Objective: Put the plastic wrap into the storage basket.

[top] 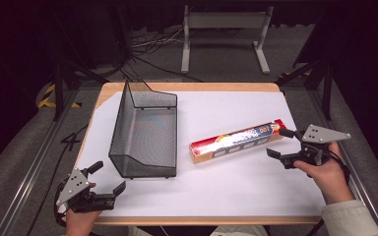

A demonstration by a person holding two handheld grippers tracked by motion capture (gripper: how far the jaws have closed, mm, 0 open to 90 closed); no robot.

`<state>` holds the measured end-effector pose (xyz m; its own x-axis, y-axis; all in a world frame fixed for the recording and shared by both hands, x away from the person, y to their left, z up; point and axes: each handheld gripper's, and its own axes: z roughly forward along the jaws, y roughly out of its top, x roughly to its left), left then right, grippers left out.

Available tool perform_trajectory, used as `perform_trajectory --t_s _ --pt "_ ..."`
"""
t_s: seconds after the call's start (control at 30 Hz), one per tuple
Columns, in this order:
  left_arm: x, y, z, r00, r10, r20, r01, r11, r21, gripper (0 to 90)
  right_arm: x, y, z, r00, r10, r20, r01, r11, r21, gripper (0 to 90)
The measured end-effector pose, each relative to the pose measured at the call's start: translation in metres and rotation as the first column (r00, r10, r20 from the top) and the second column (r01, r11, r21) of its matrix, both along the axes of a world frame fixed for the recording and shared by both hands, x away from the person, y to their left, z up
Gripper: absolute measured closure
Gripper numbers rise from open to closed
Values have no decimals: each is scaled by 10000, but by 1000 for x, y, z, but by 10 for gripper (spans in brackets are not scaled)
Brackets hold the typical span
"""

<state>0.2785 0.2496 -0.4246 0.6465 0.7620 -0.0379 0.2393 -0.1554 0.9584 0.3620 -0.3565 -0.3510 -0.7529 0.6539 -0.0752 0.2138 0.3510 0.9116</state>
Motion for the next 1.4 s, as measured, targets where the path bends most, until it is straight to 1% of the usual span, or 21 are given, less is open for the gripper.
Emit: perform_trajectory --t_s 0.03,0.07,0.13,0.2,0.27,0.3,0.43,0.5,0.53,0.57,0.63,0.67,0.7,0.77,0.8,1.0,1.07,1.17,1.23,1.33,1.4 --pt "0 1 0 10000 -15 -20 15 10000 -37 3 3 1 3 10000 -7 -51 7 10000 -12 142" --pt "0 1 0 10000 -15 -20 15 10000 -37 3 3 1 3 10000 -7 -51 7 10000 -12 142" --pt "0 1 -1 10000 -24 -48 24 10000 -29 3 14 8 12 9994 199 -294 -210 9991 -372 128" --pt "0 1 -1 10000 -35 -65 34 10000 -30 3 22 14 18 9987 295 -403 -318 9978 -579 112" --pt "-1 2 -1 10000 -46 -68 45 10000 -46 3 29 18 22 9980 342 -528 -374 9974 -617 108" --pt "-1 2 -1 10000 -46 -68 45 10000 -46 3 29 18 22 9980 342 -528 -374 9974 -617 108" --pt "-1 2 -2 9999 -87 -117 87 10000 -28 3 44 25 29 9962 548 -677 -596 9957 -706 94" --pt "-1 3 -2 9999 -103 -105 104 9999 33 3 52 29 34 9952 713 -664 -763 9943 -749 94" --pt "-1 3 -2 9999 -91 -134 91 10000 -31 3 56 31 36 9945 802 -668 -853 9934 -771 95" --pt "-1 3 -2 9999 -91 -134 91 10000 -31 3 56 31 36 9945 802 -668 -853 9934 -771 95" --pt "-1 3 -2 9999 -73 -119 72 10000 -64 3 64 38 38 9912 1053 -808 -1125 9895 -905 95" --pt "-1 4 -2 9999 -76 -141 76 10000 -24 3 70 43 38 9885 1171 -958 -1266 9869 -999 94" --pt "-1 4 -2 9999 -76 -141 76 10000 -24 3 70 43 38 9885 1171 -958 -1266 9869 -999 94" --pt "-1 4 -3 9999 -77 -135 76 9999 -69 3 76 48 36 9855 1255 -1143 -1382 9842 -1105 94" --pt "-1 4 -3 9999 -79 -139 78 9999 -87 3 79 50 35 9851 1264 -1164 -1406 9823 -1234 95" --pt "0 5 -3 9998 -95 -168 94 9999 -49 3 94 59 30 9830 1346 -1248 -1522 9777 -1446 87" --pt "0 5 -3 9998 -107 -171 107 9999 -51 3 95 60 29 9830 1344 -1252 -1524 9772 -1477 87" --pt "-1 5 -3 9998 -97 -189 95 9999 -84 3 103 63 21 9795 1433 -1413 -1677 9694 -1794 85" --pt "0 5 -3 9998 -109 -185 107 9999 -82 3 106 65 15 9779 1407 -1547 -1716 9627 -2091 84" --pt "-1 5 -3 9997 -110 -213 109 9999 -65 3 111 67 8 9731 1528 -1726 -1913 9530 -2351 83" --pt "-1 5 -4 9998 -92 -181 92 10000 -13 3 113 69 4 9699 1653 -1789 -2081 9441 -2557 83"
